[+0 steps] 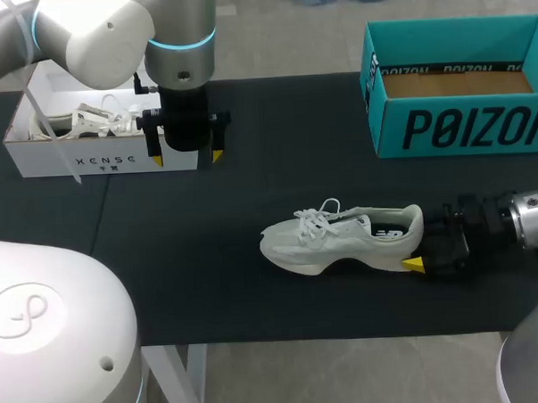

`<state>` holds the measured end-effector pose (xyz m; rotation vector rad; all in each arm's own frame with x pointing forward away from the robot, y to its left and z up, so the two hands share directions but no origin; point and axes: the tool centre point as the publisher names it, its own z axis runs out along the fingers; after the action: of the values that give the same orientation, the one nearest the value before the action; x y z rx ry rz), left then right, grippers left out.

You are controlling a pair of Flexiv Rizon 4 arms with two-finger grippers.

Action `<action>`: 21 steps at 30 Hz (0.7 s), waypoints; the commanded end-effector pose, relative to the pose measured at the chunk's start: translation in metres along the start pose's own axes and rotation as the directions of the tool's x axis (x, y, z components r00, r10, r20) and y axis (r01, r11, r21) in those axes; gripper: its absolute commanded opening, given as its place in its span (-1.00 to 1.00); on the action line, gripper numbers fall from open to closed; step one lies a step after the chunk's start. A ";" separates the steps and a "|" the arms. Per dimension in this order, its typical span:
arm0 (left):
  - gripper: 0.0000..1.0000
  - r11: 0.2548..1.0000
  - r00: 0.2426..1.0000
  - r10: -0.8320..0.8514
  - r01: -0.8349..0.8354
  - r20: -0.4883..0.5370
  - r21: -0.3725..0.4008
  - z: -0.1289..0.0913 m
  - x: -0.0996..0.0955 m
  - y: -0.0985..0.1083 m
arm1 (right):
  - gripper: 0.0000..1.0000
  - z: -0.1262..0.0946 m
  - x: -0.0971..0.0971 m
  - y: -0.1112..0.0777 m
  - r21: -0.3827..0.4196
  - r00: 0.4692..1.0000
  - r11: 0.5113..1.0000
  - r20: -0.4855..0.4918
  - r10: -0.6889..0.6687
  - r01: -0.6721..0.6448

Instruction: Take the shoe out of the shoebox, open the shoe tongue, remove and reinsert the insole, then place the shoe into the shoebox

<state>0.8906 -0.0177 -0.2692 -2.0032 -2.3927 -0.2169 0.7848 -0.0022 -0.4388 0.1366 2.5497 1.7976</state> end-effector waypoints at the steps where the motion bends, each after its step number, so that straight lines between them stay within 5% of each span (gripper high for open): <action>1: 1.00 0.979 0.978 -0.203 0.202 0.050 0.017 -0.004 -0.002 -0.005 | -1.00 0.004 0.000 -0.004 0.003 1.000 1.000 0.002 0.002 -0.002; 2: 1.00 0.951 0.951 -0.306 0.307 0.050 -0.030 -0.004 -0.002 -0.009 | -1.00 0.004 0.000 -0.004 0.003 1.000 1.000 0.002 0.002 -0.002; 5: 1.00 0.840 0.831 -0.543 0.538 0.120 0.076 -0.013 0.001 -0.028 | -1.00 0.004 0.000 -0.004 0.003 1.000 1.000 0.002 0.002 -0.002; 8: 1.00 0.728 0.720 -0.685 0.683 0.108 0.058 -0.014 0.001 -0.047 | -1.00 0.004 0.000 -0.004 0.003 1.000 1.000 0.002 0.002 -0.002; 14: 1.00 0.607 0.599 -0.793 0.792 0.105 0.066 -0.010 -0.009 -0.085 | -1.00 0.004 0.000 -0.004 0.003 1.000 1.000 0.002 0.002 -0.002; 21: 1.00 0.437 0.430 -0.899 0.892 0.080 0.116 0.005 -0.012 -0.093 | -1.00 0.004 0.000 -0.004 0.003 1.000 1.000 0.002 0.002 -0.002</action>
<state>0.8034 -0.0446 -0.2762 -1.1402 -3.0102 -0.1079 0.7848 -0.0022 -0.4389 0.1366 2.5496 1.7975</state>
